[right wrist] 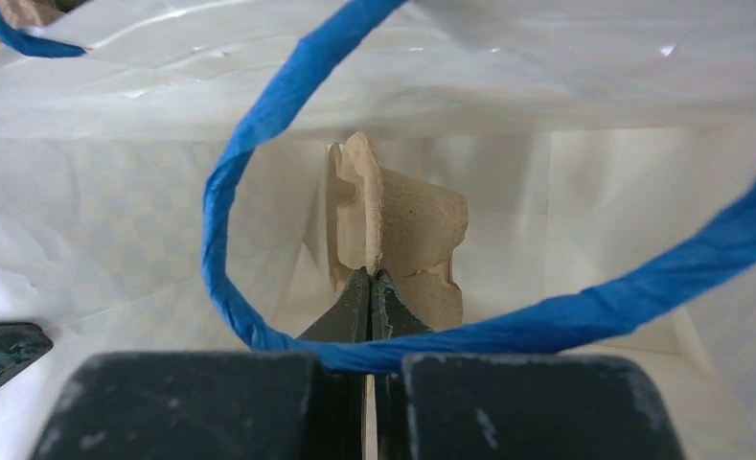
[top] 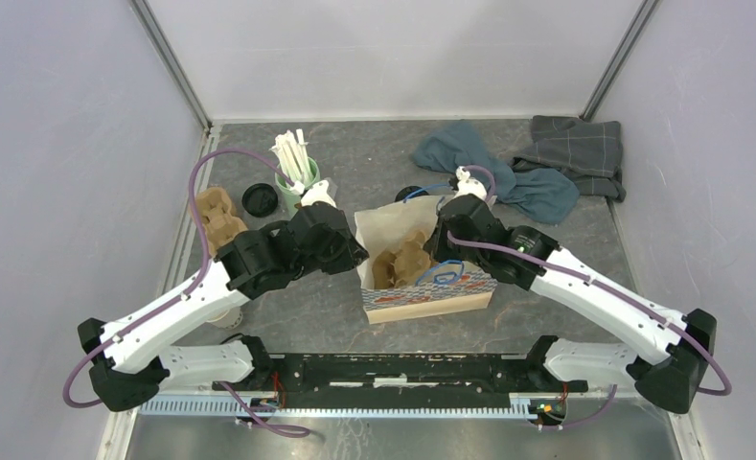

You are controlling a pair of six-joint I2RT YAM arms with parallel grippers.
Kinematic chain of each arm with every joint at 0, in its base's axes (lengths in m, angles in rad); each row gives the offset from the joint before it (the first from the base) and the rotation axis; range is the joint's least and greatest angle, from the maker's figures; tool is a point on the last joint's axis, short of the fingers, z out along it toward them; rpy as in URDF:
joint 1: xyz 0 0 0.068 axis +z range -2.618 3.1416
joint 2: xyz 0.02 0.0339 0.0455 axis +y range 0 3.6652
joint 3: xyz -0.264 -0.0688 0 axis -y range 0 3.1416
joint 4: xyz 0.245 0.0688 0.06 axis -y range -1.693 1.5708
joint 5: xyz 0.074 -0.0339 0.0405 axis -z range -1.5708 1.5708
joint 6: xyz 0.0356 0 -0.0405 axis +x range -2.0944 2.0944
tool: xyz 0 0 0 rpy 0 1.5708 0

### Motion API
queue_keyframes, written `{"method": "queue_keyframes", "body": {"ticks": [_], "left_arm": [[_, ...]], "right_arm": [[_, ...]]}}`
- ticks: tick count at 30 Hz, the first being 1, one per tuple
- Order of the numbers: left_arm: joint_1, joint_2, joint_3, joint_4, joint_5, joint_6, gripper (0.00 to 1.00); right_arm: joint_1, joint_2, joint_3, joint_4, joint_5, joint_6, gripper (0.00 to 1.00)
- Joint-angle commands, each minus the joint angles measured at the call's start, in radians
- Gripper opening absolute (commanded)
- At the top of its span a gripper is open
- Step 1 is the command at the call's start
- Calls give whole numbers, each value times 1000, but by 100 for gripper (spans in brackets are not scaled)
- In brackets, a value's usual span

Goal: Pack the takeout coffee

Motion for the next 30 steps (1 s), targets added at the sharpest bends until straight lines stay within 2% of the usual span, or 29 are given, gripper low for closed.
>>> {"method": "queue_keyframes", "body": {"ticks": [1, 10, 23, 24, 26, 29, 30], "left_arm": [[-5, -14, 1, 59, -33, 18, 2], [-5, -8, 7, 66, -42, 38, 2], [-5, -7, -11, 67, -53, 36, 2], [-5, -9, -10, 65, -59, 36, 2], [-5, -12, -11, 62, -69, 36, 2], [-3, -19, -16, 45, -87, 31, 2], [-5, -22, -18, 38, -95, 31, 2]], "right_arm": [[4, 20, 10, 47, 5, 1, 0], [4, 102, 57, -42, 7, -27, 0], [5, 151, 56, -51, -5, -56, 4], [4, 155, 64, -74, 16, -67, 7], [3, 170, 127, -170, 91, -119, 19], [3, 200, 287, -365, 220, -211, 48], [3, 200, 319, -397, 237, -234, 53]]}}
